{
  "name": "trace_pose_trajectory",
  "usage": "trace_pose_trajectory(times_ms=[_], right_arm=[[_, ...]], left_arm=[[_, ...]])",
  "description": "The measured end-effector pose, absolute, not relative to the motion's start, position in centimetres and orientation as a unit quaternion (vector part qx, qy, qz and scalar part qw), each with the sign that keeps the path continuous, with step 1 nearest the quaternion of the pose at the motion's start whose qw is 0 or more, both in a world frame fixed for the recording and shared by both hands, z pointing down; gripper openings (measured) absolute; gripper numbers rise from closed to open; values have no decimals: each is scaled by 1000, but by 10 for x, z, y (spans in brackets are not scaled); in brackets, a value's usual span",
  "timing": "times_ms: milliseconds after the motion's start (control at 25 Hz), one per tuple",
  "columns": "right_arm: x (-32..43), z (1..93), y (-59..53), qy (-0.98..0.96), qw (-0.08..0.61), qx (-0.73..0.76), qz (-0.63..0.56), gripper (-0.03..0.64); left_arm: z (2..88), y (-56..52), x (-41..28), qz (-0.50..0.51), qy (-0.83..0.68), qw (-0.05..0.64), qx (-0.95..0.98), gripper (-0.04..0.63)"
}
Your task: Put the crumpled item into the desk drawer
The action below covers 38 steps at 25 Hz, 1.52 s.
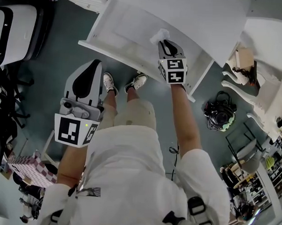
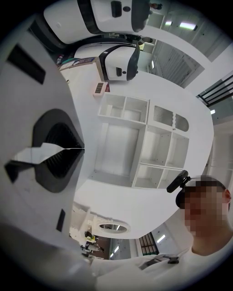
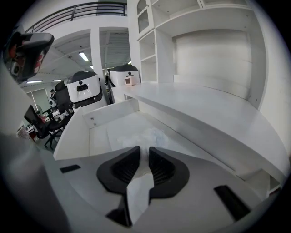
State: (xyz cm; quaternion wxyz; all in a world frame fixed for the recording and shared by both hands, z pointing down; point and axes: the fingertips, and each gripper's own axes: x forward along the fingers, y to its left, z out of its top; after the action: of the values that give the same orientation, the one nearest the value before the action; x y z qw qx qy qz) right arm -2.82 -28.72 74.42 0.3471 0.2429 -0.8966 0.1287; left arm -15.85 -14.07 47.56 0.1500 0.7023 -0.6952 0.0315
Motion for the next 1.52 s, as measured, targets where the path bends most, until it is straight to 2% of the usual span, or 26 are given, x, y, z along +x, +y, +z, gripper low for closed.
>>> trace_pose_trajectory(times_ms=[880,1320,1520], right_arm=[[-48,772,-296,-898,369,209,114,75],[-51,785,-296,-891,396,196,102,81],[-51,791,-294,-880,429,174,104,103]], left_arm=[[485,-134,-169,43,-715,157,680,18],[483,-121,-182,44,-733,159,660,20],[479,-118,-181,40,-735,155,659,18]])
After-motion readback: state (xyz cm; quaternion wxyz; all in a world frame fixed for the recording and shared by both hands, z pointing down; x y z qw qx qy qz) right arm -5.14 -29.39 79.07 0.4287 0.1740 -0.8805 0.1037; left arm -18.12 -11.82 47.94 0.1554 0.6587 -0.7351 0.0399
